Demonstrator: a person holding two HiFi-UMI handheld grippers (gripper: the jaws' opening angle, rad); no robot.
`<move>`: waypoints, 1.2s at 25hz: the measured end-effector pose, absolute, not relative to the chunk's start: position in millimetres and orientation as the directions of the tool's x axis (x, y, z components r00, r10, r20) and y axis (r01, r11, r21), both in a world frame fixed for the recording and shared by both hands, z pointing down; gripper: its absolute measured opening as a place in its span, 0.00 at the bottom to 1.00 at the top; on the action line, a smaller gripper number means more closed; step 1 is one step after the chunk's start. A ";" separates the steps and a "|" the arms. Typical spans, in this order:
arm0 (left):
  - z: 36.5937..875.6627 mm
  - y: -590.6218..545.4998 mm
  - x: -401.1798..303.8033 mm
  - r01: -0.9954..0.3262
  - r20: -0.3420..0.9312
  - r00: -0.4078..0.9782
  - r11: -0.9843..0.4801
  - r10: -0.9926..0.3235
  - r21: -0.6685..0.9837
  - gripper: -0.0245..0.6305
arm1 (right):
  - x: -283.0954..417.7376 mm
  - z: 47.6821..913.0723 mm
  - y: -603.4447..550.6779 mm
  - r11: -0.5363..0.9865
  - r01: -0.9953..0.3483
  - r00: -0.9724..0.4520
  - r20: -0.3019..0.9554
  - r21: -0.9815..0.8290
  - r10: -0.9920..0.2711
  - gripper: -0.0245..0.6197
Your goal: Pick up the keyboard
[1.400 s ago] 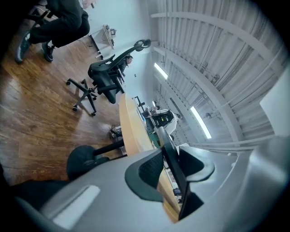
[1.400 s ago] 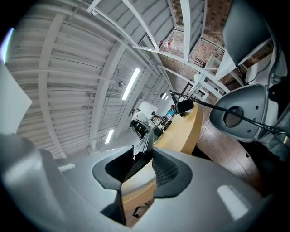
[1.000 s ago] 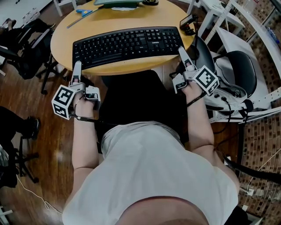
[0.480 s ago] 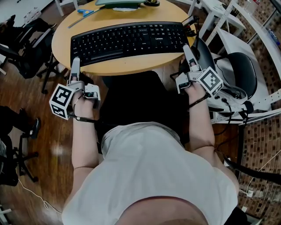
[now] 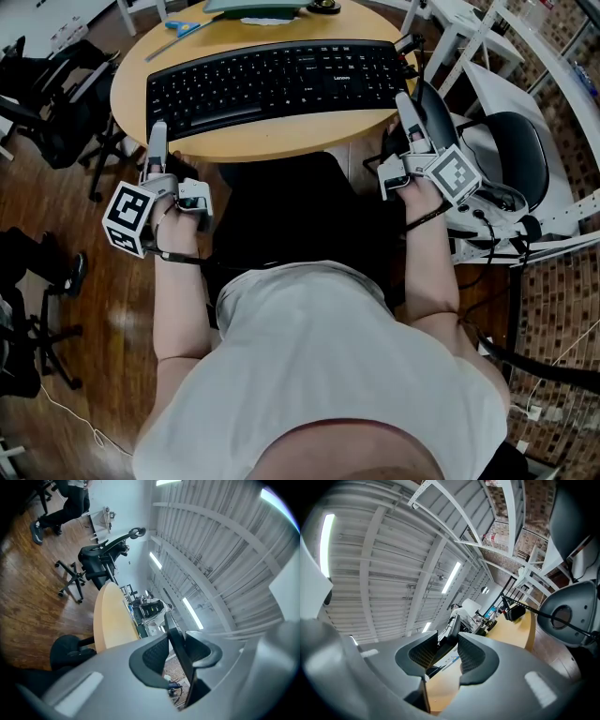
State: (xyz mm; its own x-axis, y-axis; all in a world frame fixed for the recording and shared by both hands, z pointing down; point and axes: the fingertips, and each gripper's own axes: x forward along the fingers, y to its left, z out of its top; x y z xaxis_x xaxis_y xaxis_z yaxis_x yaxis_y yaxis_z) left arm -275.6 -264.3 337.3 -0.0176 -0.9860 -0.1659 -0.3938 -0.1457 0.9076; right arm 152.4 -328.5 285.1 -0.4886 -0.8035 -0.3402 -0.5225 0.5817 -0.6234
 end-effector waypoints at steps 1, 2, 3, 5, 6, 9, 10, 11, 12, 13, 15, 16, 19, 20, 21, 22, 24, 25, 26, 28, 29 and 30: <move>337.0 -264.1 -275.3 -0.393 -0.170 -0.017 -0.150 -0.985 0.907 0.22 | 150.8 282.5 -327.7 0.599 -0.515 -0.496 -0.356 -0.614 -0.792 0.25; 336.6 -263.8 -275.1 -0.394 -0.175 -0.017 -0.154 -0.984 0.906 0.22 | 149.8 279.4 -326.8 0.615 -0.518 -0.505 -0.368 -0.594 -0.781 0.25; 336.2 -263.5 -275.1 -0.394 -0.180 -0.017 -0.159 -0.984 0.905 0.22 | 149.3 276.7 -326.1 0.628 -0.526 -0.512 -0.377 -0.574 -0.772 0.25; 335.1 -263.1 -275.1 -0.397 -0.192 -0.019 -0.169 -0.981 0.902 0.22 | 150.1 275.8 -326.0 0.632 -0.535 -0.512 -0.380 -0.561 -0.770 0.25; 334.5 -262.7 -275.1 -0.398 -0.198 -0.020 -0.174 -0.980 0.901 0.22 | 150.6 276.3 -325.9 0.631 -0.534 -0.510 -0.381 -0.563 -0.771 0.25; 333.2 -261.1 -274.8 -0.400 -0.208 -0.022 -0.182 -0.978 0.898 0.22 | 150.4 276.7 -324.5 0.633 -0.521 -0.507 -0.388 -0.574 -0.769 0.25; 332.9 -260.7 -274.9 -0.401 -0.209 -0.023 -0.183 -0.978 0.898 0.22 | 150.0 276.3 -324.1 0.635 -0.517 -0.508 -0.391 -0.574 -0.767 0.25; 332.6 -260.6 -275.0 -0.401 -0.210 -0.023 -0.183 -0.977 0.898 0.22 | 149.6 275.9 -323.8 0.637 -0.514 -0.510 -0.393 -0.574 -0.765 0.25; 332.6 -260.7 -275.0 -0.400 -0.210 -0.023 -0.184 -0.977 0.898 0.22 | 149.3 275.6 -323.8 0.639 -0.512 -0.511 -0.394 -0.574 -0.764 0.25; 332.7 -261.1 -275.1 -0.400 -0.210 -0.024 -0.184 -0.977 0.898 0.22 | 149.3 275.6 -324.0 0.640 -0.511 -0.512 -0.394 -0.574 -0.763 0.25; 333.1 -261.8 -275.0 -0.400 -0.210 -0.024 -0.183 -0.977 0.898 0.22 | 149.4 275.9 -324.8 0.640 -0.511 -0.513 -0.394 -0.573 -0.763 0.25; 333.3 -262.2 -275.1 -0.400 -0.210 -0.024 -0.183 -0.977 0.898 0.22 | 149.1 276.0 -325.2 0.641 -0.510 -0.514 -0.395 -0.574 -0.762 0.25; 334.9 -263.4 -275.3 -0.400 -0.211 -0.024 -0.184 -0.977 0.898 0.22 | 149.6 277.7 -326.6 0.639 -0.515 -0.513 -0.392 -0.571 -0.763 0.25; 335.3 -263.5 -275.4 -0.399 -0.212 -0.025 -0.185 -0.977 0.898 0.22 | 150.0 278.2 -326.9 0.638 -0.519 -0.513 -0.390 -0.569 -0.765 0.25; 335.5 -263.5 -275.5 -0.398 -0.212 -0.025 -0.185 -0.977 0.898 0.22 | 149.9 278.2 -326.9 0.638 -0.520 -0.513 -0.390 -0.568 -0.765 0.25; 335.4 -263.3 -275.4 -0.398 -0.212 -0.025 -0.185 -0.977 0.899 0.22 | 149.5 277.8 -326.7 0.640 -0.517 -0.514 -0.392 -0.569 -0.763 0.25; 334.9 -262.7 -275.0 -0.398 -0.210 -0.025 -0.183 -0.977 0.899 0.22 | 149.0 277.1 -326.1 0.642 -0.512 -0.515 -0.394 -0.570 -0.761 0.25; 334.7 -262.2 -274.9 -0.398 -0.209 -0.025 -0.182 -0.978 0.899 0.22 | 149.2 277.3 -326.0 0.641 -0.512 -0.515 -0.393 -0.572 -0.762 0.25; 334.6 -261.8 -274.9 -0.398 -0.208 -0.025 -0.181 -0.978 0.899 0.22 | 149.5 277.7 -326.1 0.639 -0.513 -0.515 -0.390 -0.574 -0.763 0.24; 334.5 -261.2 -275.0 -0.397 -0.206 -0.025 -0.179 -0.978 0.900 0.22 | 149.7 278.1 -326.0 0.635 -0.512 -0.513 -0.387 -0.578 -0.766 0.24; 334.3 -261.0 -275.1 -0.397 -0.206 -0.026 -0.179 -0.978 0.900 0.22 | 149.7 277.8 -325.8 0.636 -0.513 -0.514 -0.387 -0.576 -0.766 0.24; 333.9 -260.7 -275.1 -0.397 -0.206 -0.027 -0.179 -0.978 0.900 0.22 | 149.8 277.6 -325.7 0.636 -0.515 -0.515 -0.387 -0.574 -0.765 0.24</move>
State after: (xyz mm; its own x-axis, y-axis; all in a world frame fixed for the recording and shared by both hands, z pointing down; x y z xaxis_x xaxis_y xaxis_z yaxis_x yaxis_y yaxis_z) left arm -275.1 -260.7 333.9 -0.0265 -0.9781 -0.2064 -0.3971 -0.1791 0.9001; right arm 149.8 -325.7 277.6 -0.5145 -0.7654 -0.3866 -0.5150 0.6363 -0.5743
